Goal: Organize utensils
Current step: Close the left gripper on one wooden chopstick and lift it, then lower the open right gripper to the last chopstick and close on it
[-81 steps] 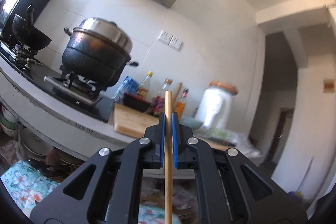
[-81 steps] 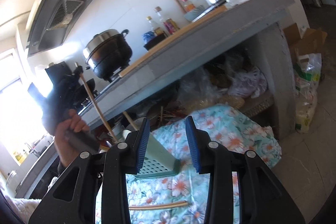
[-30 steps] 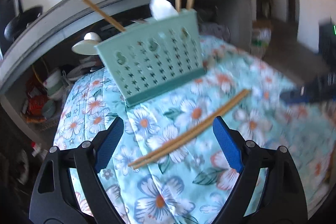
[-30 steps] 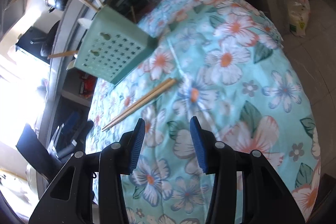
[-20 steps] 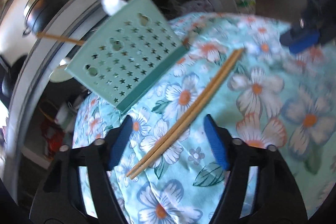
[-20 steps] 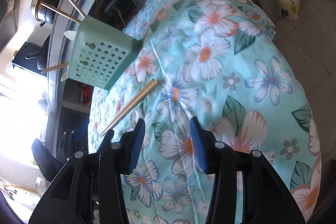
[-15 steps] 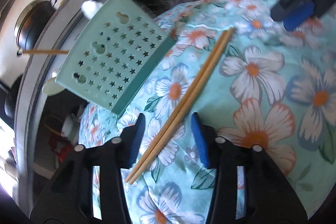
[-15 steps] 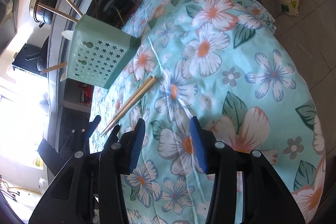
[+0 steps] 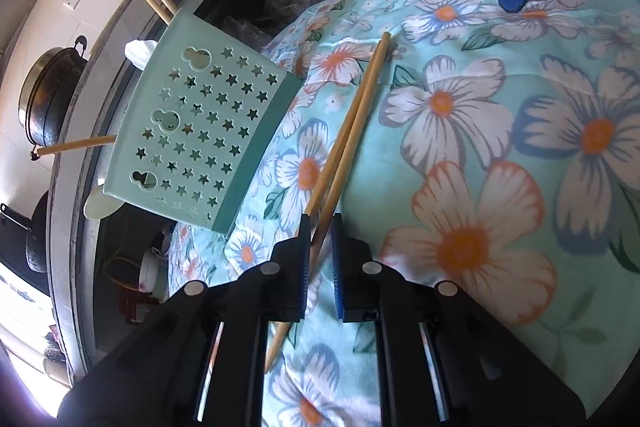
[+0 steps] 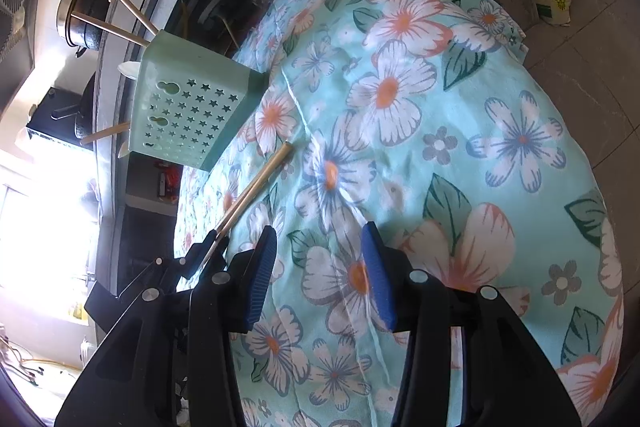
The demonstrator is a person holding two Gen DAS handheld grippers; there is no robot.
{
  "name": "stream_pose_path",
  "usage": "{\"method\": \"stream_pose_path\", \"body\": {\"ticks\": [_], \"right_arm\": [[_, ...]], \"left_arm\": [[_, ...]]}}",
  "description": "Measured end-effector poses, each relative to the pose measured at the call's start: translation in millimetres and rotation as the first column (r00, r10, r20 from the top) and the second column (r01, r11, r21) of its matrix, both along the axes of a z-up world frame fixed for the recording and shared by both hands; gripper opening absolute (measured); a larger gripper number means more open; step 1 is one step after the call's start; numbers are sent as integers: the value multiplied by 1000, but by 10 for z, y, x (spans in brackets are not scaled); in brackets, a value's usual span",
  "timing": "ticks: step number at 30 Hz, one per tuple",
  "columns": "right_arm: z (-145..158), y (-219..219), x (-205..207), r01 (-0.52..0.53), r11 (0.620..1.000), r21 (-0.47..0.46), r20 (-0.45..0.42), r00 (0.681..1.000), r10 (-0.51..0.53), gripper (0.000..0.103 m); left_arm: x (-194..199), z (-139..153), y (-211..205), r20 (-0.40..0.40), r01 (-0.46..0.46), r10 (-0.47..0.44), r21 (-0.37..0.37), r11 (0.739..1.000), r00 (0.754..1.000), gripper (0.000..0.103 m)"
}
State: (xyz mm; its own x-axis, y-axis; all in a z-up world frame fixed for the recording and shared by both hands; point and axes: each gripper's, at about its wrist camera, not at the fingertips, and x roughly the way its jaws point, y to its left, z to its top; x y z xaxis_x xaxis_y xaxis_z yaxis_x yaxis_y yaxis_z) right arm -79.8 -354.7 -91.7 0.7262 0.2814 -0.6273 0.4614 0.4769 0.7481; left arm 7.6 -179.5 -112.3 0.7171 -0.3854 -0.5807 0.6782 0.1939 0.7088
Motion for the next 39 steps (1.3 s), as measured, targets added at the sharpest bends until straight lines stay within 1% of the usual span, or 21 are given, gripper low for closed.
{"method": "stream_pose_path", "body": {"ticks": [2, 4, 6, 7, 9, 10, 11, 12, 13, 15, 16, 17, 18, 19, 22, 23, 24, 29, 34, 37, 39], "right_arm": [[4, 0, -6, 0, 1000, -1, 2, 1000, 0, 44], [6, 2, -10, 2, 1000, 0, 4, 1000, -2, 44], [3, 5, -16, 2, 1000, 2, 5, 1000, -2, 44], [2, 8, -19, 2, 1000, 3, 5, 1000, -2, 44], [2, 19, -14, -2, 1000, 3, 6, 1000, 2, 44], [2, 26, -17, -4, 1000, 2, 6, 1000, 4, 44], [3, 31, -13, -4, 1000, 3, 7, 1000, 4, 44], [2, 36, -7, -5, 1000, 5, 8, 1000, 5, 44], [1, 41, -2, -6, 1000, 6, 8, 1000, 6, 44], [3, 53, 11, -9, 1000, 6, 8, 1000, 9, 44], [5, 61, 18, -12, 1000, 5, 8, 1000, 12, 44], [6, 64, 21, -14, 1000, 5, 9, 1000, 14, 44], [8, 71, 27, -16, 1000, 4, 8, 1000, 16, 44], [9, 76, 30, -18, 1000, 4, 8, 1000, 18, 44], [5, 78, 34, -21, 1000, 5, 5, 1000, 21, 44], [-3, 77, 34, -21, 1000, 7, 4, 1000, 21, 44], [-13, 75, 34, -20, 1000, 11, 2, 1000, 20, 44], [-43, 74, 42, -24, 1000, 16, -5, 1000, 24, 44], [-71, 62, 50, -23, 999, 25, -5, 1000, 23, 44], [-79, 60, 50, -22, 999, 27, -7, 1000, 22, 44], [-79, 63, 52, -23, 999, 27, -4, 1000, 24, 46]], "left_arm": [[-21, 52, 44, -36, -6, 5, -6, 1000, 999, 7], [-22, 138, 121, -113, -24, 20, -27, 999, 993, 7], [-7, 221, 213, -209, -52, 41, -47, 998, 977, 6], [24, 277, 271, -272, -73, 54, -61, 995, 961, 5], [57, 328, 381, -406, -122, 79, -81, 989, 911, 5], [86, 360, 442, -478, -149, 87, -93, 985, 874, 5], [106, 387, 494, -531, -171, 92, -102, 980, 843, 5], [128, 411, 546, -588, -193, 92, -111, 975, 804, 5], [152, 433, 596, -647, -216, 91, -117, 969, 757, 5], [182, 450, 666, -716, -252, 89, -125, 960, 693, 5], [199, 465, 694, -740, -266, 82, -135, 955, 668, 7], [201, 469, 699, -756, -278, 74, -146, 949, 650, 9], [215, 476, 704, -768, -288, 69, -154, 945, 637, 17], [257, 494, 708, -788, -307, 62, -165, 937, 612, 22], [380, 514, 647, -835, -342, 45, -174, 924, 548, 24], [412, 516, 606, -842, -344, 41, -176, 922, 539, 25], [452, 515, 549, -841, -344, 42, -174, 923, 539, 29], [524, 481, 220, -810, -300, 47, -162, 940, 584, 29], [566, 342, -155, -771, -250, 75, -110, 962, 632, 29], [602, 261, -298, -765, -245, 86, -96, 965, 638, 29], [625, 248, -330, -760, -242, 83, -100, 965, 645, 28]]}}
